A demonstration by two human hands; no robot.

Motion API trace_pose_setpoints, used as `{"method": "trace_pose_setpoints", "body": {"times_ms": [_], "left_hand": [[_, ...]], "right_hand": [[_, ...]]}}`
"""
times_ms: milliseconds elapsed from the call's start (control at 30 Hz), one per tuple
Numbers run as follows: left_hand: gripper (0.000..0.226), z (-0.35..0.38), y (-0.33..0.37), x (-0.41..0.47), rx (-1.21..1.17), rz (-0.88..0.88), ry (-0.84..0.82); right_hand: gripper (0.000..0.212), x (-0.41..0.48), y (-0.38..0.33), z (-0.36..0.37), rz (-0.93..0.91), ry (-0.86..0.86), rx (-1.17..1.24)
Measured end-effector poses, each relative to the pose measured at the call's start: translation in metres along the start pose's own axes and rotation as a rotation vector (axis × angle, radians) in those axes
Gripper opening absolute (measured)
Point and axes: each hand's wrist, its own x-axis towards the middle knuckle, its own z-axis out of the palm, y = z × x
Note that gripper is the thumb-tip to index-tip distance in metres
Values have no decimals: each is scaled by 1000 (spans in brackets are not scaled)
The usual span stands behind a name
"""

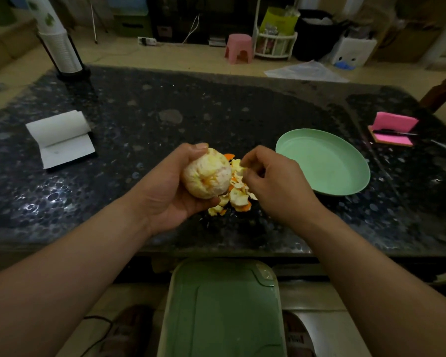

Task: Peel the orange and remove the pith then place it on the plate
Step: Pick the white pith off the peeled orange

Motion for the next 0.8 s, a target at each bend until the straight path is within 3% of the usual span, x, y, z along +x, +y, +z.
{"method": "trace_pose_setpoints", "body": {"times_ms": [67, 133, 233, 333, 433, 533, 700, 800], "left_hand": [[29, -1, -1, 1, -43, -13, 3], [42, -3, -2, 4, -89, -37, -7], [55, -6, -2, 8, -99, -73, -32], [52, -7, -3, 9, -92, -71, -48], [51, -8, -2, 9, -84, -55, -57], [51, -7, -1, 8, -56, -45, -65], [47, -7, -2, 9, 55, 7, -56], [50, -8, -3, 12, 121, 18, -38]], "right_hand": [[11, 2, 3, 2, 5, -2, -5], [8, 4, 3, 4, 10, -9, -54], [19, 5, 0, 5, 6, -42, -158], [11, 3, -2, 2, 36, 14, -50], [19, 1, -6, -1, 33, 30, -43], [9, -2, -11, -5, 10, 32, 20], [8, -10, -26, -14, -112, 4, 193], [10, -14, -28, -15, -146, -14, 167]]}}
